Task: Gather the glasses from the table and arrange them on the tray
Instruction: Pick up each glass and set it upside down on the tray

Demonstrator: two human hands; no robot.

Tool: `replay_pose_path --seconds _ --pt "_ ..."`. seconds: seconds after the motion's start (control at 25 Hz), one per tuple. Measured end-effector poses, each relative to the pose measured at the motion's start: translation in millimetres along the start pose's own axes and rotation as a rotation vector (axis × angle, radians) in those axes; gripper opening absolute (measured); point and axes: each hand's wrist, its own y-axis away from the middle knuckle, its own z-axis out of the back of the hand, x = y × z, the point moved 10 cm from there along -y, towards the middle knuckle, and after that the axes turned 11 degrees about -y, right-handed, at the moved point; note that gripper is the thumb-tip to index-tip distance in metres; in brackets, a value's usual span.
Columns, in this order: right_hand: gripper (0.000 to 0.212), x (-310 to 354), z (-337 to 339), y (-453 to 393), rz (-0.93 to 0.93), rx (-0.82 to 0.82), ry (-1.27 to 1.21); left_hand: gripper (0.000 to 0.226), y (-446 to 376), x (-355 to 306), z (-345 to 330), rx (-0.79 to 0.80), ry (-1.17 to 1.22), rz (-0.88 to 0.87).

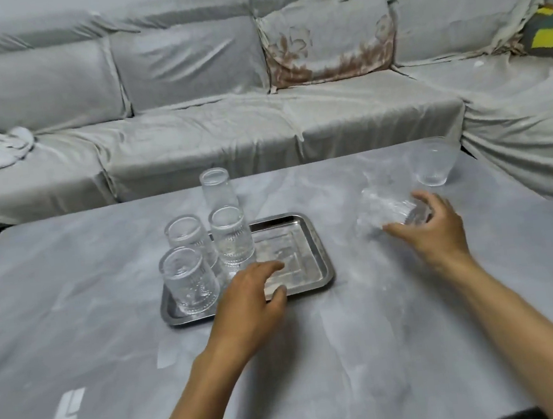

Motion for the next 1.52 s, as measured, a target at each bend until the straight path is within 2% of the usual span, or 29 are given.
replay_pose_path --seconds 0.16,0.28,0.44,0.52,0.88,0.96,1.0,1.12,1.2,1.32,1.4,1.52 --pt "0.069 75 -79 14 0.090 0.129 -0.204 0.030 3 39 57 -0.198 -0.021 0.096" --pt "0.064 104 -137 20 0.152 0.271 -0.095 0.026 4 61 91 -0.318 -0.212 0.077" --pt "0.062 115 -201 20 0.219 0.400 0.155 0.025 4 88 105 -0.309 -0.320 0.057" --pt "0.063 113 -220 17 0.214 0.430 0.201 0.024 4 96 106 -0.305 -0.336 0.047" --pt "0.062 101 -247 20 0.164 0.586 0.314 0.023 1 113 98 -0.247 -0.302 0.025" --pt "0.062 112 -243 18 0.165 0.579 0.297 0.021 1 118 100 -0.271 -0.199 0.056" --pt "0.064 123 -242 13 0.174 0.537 0.252 0.019 1 129 102 -0.295 -0.059 0.122" --pt "0.064 162 -264 -4 0.216 0.485 0.162 0.014 5 185 99 -0.385 0.654 0.525" --pt "0.064 176 -306 -10 0.294 0.573 0.306 0.017 12 212 81 -0.384 0.932 0.766" --pt "0.074 169 -365 -20 0.307 0.679 0.491 0.030 15 225 55 -0.260 1.039 0.925" --pt "0.080 157 -390 -31 0.222 0.733 0.467 0.036 12 225 47 -0.207 1.059 0.939" --pt "0.067 146 -412 -38 0.186 0.745 0.449 0.032 3 224 59 -0.236 1.015 0.872"
